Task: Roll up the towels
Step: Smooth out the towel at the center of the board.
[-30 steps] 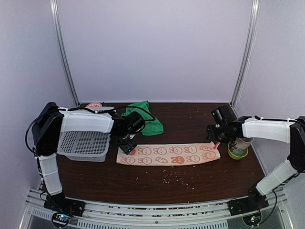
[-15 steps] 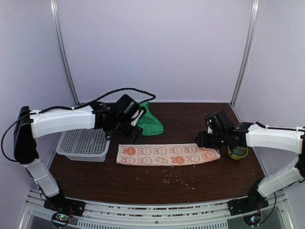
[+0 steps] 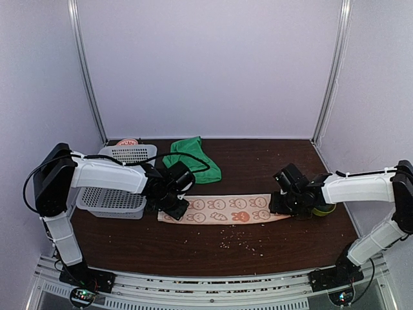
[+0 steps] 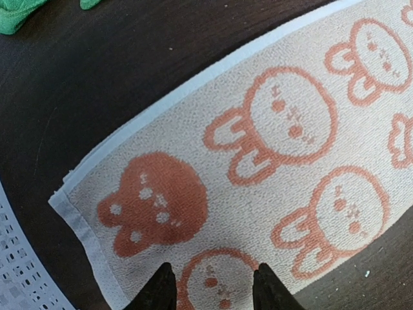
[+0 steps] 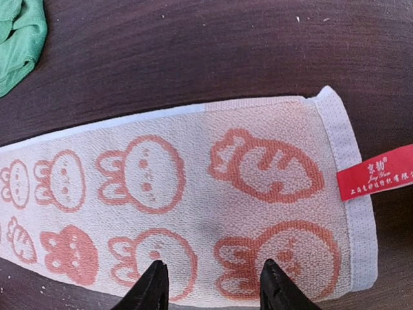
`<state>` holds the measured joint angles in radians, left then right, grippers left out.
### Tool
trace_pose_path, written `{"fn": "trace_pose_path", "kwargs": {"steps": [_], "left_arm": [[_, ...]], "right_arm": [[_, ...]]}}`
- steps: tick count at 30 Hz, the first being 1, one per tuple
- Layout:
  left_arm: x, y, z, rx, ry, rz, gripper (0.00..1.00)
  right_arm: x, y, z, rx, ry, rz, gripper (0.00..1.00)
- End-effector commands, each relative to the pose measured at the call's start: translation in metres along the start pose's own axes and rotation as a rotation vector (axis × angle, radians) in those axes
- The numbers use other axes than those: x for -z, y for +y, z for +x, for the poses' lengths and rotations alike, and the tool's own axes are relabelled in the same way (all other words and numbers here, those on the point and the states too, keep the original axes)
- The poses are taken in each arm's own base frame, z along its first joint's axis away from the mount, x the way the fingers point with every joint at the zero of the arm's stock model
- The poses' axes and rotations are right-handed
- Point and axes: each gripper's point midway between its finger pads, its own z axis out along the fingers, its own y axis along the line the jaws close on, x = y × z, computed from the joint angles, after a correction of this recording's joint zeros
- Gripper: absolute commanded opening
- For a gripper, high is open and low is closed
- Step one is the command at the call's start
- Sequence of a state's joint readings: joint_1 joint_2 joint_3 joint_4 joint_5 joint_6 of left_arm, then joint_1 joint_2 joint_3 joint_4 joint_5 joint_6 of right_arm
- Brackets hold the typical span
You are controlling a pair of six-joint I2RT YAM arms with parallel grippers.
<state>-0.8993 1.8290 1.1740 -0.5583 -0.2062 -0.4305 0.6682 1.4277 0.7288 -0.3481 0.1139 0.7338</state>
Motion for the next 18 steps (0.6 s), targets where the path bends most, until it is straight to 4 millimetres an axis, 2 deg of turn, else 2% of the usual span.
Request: {"fn": "trace_pose_path", "kwargs": {"steps": [1, 10, 18], "left_arm": [[-0.016, 0.002, 0.008, 0.026, 0.009, -0.023, 0.43], [-0.028, 0.007, 0.024, 0.013, 0.049, -0.048, 0.43], [-0.016, 0.005, 0.016, 0.012, 0.015, -0.031, 0.44]], "right_arm": [[-0.008, -0.023, 0.015, -0.028, 0.024, 0.092, 0.50], [-0.018, -0.046, 0.031, -0.091, 0.067, 0.149, 0.52], [0.020, -0.039, -0.002, -0.089, -0.043, 0.108, 0.53]]}}
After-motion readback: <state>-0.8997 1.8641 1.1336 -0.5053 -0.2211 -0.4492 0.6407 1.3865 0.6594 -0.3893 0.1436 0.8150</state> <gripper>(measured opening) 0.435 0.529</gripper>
